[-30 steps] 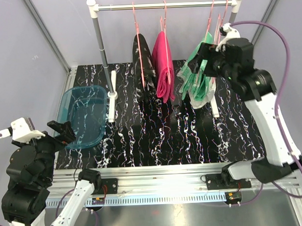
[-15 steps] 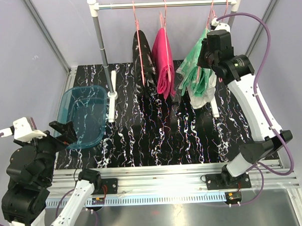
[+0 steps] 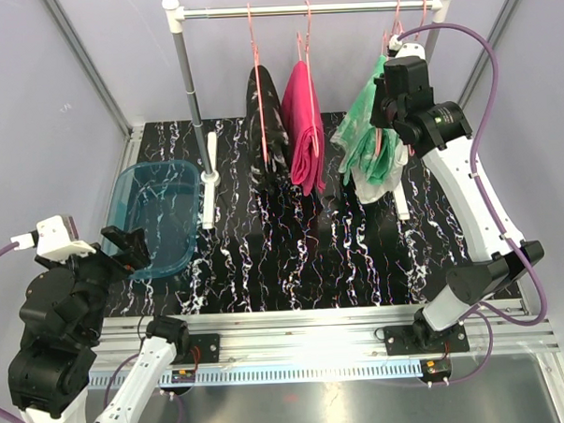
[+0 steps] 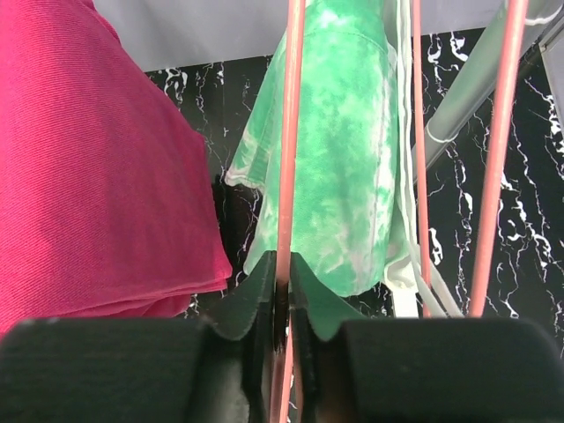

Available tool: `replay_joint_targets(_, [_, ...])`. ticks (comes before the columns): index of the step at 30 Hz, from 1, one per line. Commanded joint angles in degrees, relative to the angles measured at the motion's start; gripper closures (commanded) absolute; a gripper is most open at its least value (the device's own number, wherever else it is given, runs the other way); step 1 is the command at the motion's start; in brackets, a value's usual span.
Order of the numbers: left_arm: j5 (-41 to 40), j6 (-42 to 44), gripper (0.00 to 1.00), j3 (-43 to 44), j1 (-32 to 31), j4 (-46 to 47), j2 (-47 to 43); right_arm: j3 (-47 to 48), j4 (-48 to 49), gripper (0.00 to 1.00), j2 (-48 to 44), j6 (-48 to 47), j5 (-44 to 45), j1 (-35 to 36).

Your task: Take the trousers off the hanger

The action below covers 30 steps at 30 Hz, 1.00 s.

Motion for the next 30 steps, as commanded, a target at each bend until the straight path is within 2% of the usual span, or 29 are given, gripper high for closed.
replay_joint_targets(1, [2.2, 1.7, 0.01, 0.5, -0.3, 2.5, -0.2, 1.1, 2.6, 0.81, 0.3, -1.9, -0.7, -0.1])
replay_joint_targets(4, [3.1, 1.8, 0.01, 0.5, -0.3, 2.6, 0.1, 0.9, 2.6, 0.84, 0.6, -2.0, -0.8, -0.1])
replay_joint_targets(6, [3.9, 1.8, 0.01, 0.5, -0.3, 2.7, 0.3, 0.8, 2.7, 0.98, 0.8, -2.1, -0.4, -0.1])
replay_joint_targets(7, [4.0, 2.0, 0.01, 0.7, -0.3, 2.6, 0.3, 1.0, 2.8, 1.0, 0.8, -2.3, -0.3, -0.1])
replay_joint_targets(13, [6.7, 2.5, 0.01, 1.4, -0.3, 3.2, 1.2, 1.9, 5.5, 1.0, -1.7, -5.1, -2.0, -0.1])
replay_joint_targets(16, [19.4, 5.4, 0.01, 2.4, -0.3, 5.3, 4.0, 2.3, 8.4, 1.0, -4.0, -6.8, -2.7, -0.1])
replay_joint_targets(17, [26.8, 5.6, 0.01, 3.3, -0.3, 5.5, 5.0, 2.2, 9.4, 1.0, -5.3, -7.3, -3.3, -0.1])
replay_joint_targets(18, [29.0, 5.6, 0.01, 3.6, -0.3, 5.8, 5.8, 1.9, 11.5, 1.0, -6.0, -7.7, -3.4, -0.1])
replay_joint_targets(30, [33.2, 4.2, 0.01, 0.9, -0.3, 11.9, 8.4, 9.5, 14.4, 1.0, -7.4, -10.7, -3.5, -0.1])
